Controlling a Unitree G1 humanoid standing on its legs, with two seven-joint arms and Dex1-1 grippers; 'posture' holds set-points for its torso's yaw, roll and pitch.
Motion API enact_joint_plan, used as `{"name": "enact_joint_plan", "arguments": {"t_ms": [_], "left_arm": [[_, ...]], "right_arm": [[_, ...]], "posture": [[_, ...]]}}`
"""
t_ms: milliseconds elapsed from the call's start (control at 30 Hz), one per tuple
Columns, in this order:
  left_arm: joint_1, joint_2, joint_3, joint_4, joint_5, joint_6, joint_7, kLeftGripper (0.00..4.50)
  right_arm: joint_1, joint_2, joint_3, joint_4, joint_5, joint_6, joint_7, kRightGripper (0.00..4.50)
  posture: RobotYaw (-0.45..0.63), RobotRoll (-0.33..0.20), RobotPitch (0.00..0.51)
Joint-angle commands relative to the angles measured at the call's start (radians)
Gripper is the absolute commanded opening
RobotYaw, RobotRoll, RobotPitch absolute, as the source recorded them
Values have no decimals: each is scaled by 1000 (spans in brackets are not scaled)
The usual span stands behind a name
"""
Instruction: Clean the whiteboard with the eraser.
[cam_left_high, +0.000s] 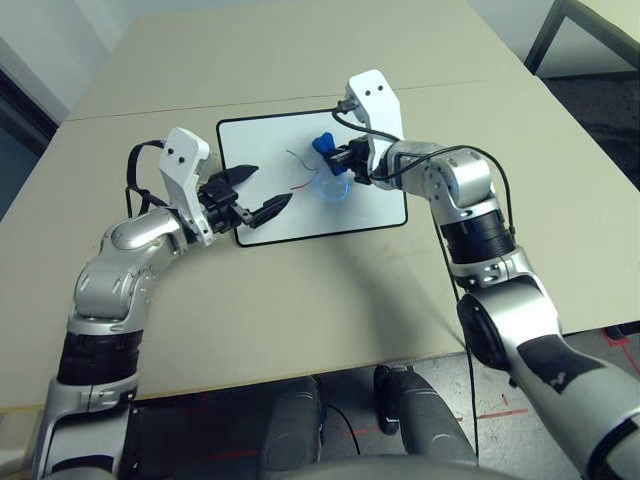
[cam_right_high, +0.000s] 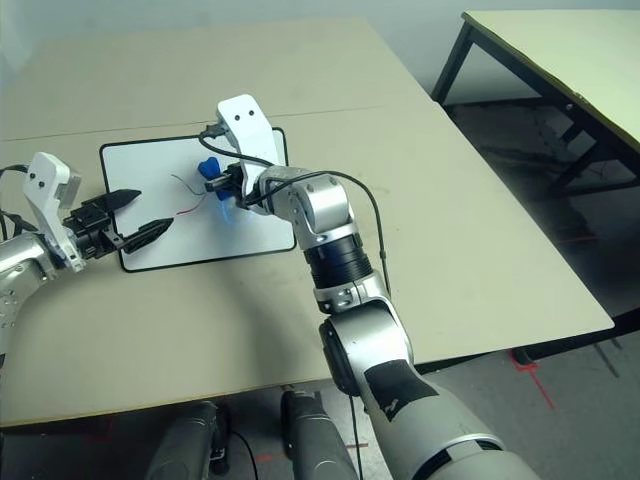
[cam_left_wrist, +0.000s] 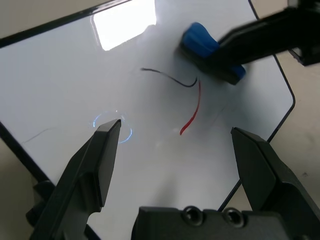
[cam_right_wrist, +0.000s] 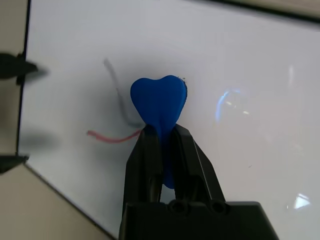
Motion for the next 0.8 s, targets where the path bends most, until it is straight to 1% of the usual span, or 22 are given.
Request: {"name": "enact_joint_plan", "arguments": {"t_ms": [33,100,333,400,467,700,800], "left_arm": [[20,11,18,5,-9,9,0,4500],[22,11,19,3,-9,11,1,4500],[20,10,24,5,-9,10,3,4500],[20,9,26,2,-11,11,3,4500],[22,8,31,-3,-15,15,5,4500],[29,15,44,-9,-25,18,15,4500],[29,19,49,-6,-24,16,18,4500]], "right_arm": [[63,15,58,-45,2,71,8,188],[67,14,64,-50,0,76,12,187],[-94,26,-31,131,-18,-69,-14,187],[-118,35,-45,164,-19,-99,-18,187],[-102,47,-28,151,-18,-90,-11,187],[65,60,100,-54,-2,58,28,186],[61,58,104,-48,-10,52,32,186]], "posture": [[206,0,194],[206,0,194],[213,0,189],[214,0,189],[216,0,188],[227,0,186],[227,0,188]]}}
